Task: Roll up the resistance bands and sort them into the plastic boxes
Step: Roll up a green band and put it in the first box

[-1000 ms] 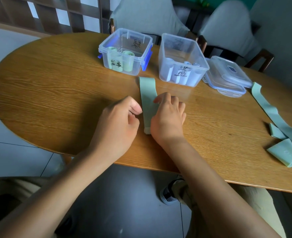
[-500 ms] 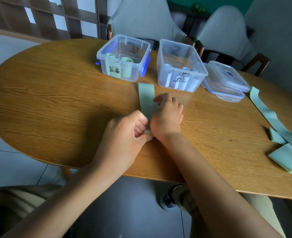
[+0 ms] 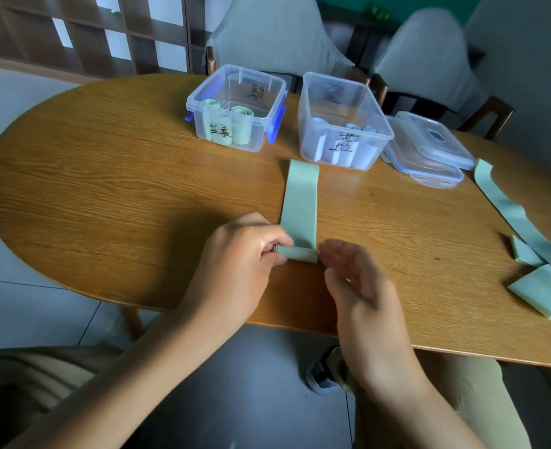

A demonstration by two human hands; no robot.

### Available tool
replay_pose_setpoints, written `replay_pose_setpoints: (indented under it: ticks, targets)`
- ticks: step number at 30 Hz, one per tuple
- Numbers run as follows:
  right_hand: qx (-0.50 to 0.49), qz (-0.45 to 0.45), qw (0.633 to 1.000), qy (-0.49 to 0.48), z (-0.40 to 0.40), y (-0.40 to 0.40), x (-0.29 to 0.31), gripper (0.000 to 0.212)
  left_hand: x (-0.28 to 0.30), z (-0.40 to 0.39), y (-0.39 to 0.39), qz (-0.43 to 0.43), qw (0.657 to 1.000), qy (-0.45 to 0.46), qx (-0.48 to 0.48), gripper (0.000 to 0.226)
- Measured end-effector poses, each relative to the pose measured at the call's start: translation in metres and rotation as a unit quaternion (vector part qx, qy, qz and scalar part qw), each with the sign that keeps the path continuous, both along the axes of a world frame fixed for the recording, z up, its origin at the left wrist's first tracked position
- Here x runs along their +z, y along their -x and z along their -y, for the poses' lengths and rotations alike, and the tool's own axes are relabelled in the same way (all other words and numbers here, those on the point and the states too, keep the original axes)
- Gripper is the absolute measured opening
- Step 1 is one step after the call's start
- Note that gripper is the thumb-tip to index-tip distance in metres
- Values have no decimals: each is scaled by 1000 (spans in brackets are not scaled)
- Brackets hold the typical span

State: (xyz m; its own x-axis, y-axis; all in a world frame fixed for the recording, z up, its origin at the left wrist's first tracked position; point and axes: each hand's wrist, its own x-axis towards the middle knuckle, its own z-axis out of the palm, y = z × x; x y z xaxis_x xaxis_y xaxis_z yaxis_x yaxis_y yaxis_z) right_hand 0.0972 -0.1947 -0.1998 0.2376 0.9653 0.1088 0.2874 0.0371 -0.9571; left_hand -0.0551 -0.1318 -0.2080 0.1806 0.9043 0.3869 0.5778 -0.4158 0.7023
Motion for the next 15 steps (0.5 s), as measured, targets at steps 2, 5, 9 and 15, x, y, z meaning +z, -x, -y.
replay_pose_setpoints:
  ticks: [2, 5, 9, 15]
  targets:
    - [20, -25, 999, 12, 9, 5, 1, 34, 0, 2, 0, 2, 1000, -9, 5, 24]
    - [32, -48, 998, 20, 13, 11, 1, 37, -2, 4, -2, -1, 1000, -20, 16, 24]
    - [27, -41, 999, 24, 13, 17, -1, 38, -3, 5, -4, 11, 1000, -14, 25, 24]
    - [22, -45, 998, 25, 16, 19, -4, 40, -3, 11, -7, 47, 997, 20, 51, 26]
